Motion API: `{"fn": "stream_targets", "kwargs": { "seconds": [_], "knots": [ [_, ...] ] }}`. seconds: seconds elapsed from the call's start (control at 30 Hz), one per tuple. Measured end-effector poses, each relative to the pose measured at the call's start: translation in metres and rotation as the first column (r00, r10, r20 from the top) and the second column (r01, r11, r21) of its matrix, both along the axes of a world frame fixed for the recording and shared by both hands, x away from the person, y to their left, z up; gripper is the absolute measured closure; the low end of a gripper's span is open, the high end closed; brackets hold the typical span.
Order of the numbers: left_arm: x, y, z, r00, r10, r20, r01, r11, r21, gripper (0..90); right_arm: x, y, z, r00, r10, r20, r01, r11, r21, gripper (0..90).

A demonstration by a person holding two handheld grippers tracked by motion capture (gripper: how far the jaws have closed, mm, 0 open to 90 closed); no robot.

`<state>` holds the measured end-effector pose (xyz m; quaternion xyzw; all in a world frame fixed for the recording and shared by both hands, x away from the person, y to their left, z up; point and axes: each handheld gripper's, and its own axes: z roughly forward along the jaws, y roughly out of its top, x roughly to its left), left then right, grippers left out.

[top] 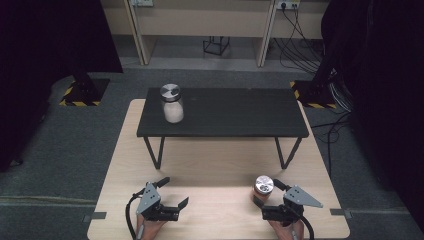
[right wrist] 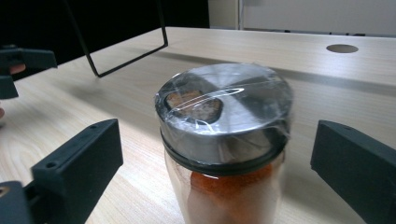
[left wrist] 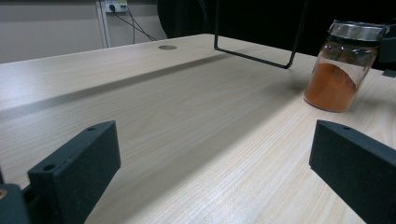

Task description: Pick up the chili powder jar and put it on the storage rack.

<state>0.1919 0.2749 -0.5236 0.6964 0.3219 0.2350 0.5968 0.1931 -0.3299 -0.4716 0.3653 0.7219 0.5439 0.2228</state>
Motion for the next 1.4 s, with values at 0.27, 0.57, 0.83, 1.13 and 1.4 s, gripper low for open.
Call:
{"fn": "stream_targets", "kwargs": {
  "seconds": [0.27, 0.57, 0.83, 1.13, 1.4],
  "knots": [
    [0.000, 0.000, 0.000, 1.0000, -0.001, 0.000, 0.001, 1.0000, 0.003, 1.3, 0.003, 0.005, 0.001, 0.9999, -0.014, 0.001, 0.015, 0.999, -0.032, 10.1],
    [0.000, 0.000, 0.000, 1.0000, -0.001, 0.000, 0.001, 1.0000, 0.002, 1.3, 0.009, 0.011, 0.002, 0.9998, -0.019, -0.007, 0.018, 0.998, -0.067, 21.5],
    [0.000, 0.000, 0.000, 1.0000, 0.000, 0.001, 0.000, 1.0000, 0.004, 1.3, 0.007, 0.013, 0.002, 0.9998, -0.019, -0.001, 0.019, 0.997, -0.073, 29.5],
    [0.000, 0.000, 0.000, 1.0000, -0.001, 0.000, 0.001, 1.0000, 0.004, 1.3, 0.005, 0.015, 0.004, 0.9994, -0.033, 0.001, 0.033, 0.996, -0.084, 29.9],
    [0.000, 0.000, 0.000, 1.0000, -0.001, 0.000, 0.001, 1.0000, 0.004, 1.3, -0.002, 0.008, 0.006, 0.9980, -0.057, 0.027, 0.058, 0.998, -0.040, 30.0]
  ]
}}
